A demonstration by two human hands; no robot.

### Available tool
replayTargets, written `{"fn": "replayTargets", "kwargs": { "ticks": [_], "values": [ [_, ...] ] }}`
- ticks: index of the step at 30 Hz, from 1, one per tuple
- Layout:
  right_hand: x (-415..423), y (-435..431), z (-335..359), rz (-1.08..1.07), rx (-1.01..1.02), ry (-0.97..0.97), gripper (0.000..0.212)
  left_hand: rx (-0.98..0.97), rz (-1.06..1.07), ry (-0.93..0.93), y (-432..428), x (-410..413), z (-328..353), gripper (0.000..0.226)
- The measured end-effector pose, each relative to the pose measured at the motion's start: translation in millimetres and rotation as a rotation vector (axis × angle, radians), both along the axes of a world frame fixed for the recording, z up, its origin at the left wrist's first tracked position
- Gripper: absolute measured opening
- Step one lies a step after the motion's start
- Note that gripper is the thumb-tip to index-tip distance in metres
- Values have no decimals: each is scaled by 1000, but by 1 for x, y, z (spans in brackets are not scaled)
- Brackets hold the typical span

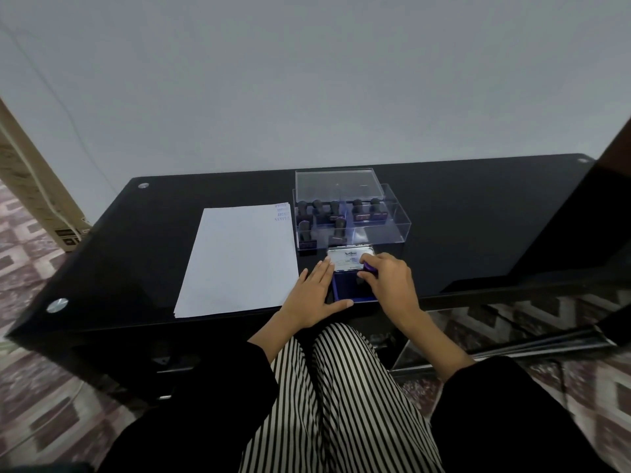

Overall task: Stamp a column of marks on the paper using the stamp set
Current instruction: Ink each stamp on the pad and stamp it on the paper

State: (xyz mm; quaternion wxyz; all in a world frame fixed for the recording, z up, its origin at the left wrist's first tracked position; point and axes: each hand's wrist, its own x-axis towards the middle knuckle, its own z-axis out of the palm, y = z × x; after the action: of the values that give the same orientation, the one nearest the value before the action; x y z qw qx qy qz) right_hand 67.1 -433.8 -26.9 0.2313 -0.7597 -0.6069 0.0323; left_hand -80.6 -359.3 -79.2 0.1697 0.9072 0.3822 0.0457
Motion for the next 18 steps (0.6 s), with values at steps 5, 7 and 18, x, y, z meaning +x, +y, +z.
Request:
{"fn": "replayTargets", "kwargs": {
  "ticks": [5, 7, 18],
  "values": [
    [-1, -4, -2, -9, 26, 17, 32, 4, -4, 4, 0, 0, -1, 88],
    [-2, -4, -3, -10, 27, 19, 32, 4, -6, 2, 0, 0, -2, 88],
    [-1, 2, 0, -24, 10, 7, 29, 10, -9, -9, 0, 0, -4, 88]
  ]
}}
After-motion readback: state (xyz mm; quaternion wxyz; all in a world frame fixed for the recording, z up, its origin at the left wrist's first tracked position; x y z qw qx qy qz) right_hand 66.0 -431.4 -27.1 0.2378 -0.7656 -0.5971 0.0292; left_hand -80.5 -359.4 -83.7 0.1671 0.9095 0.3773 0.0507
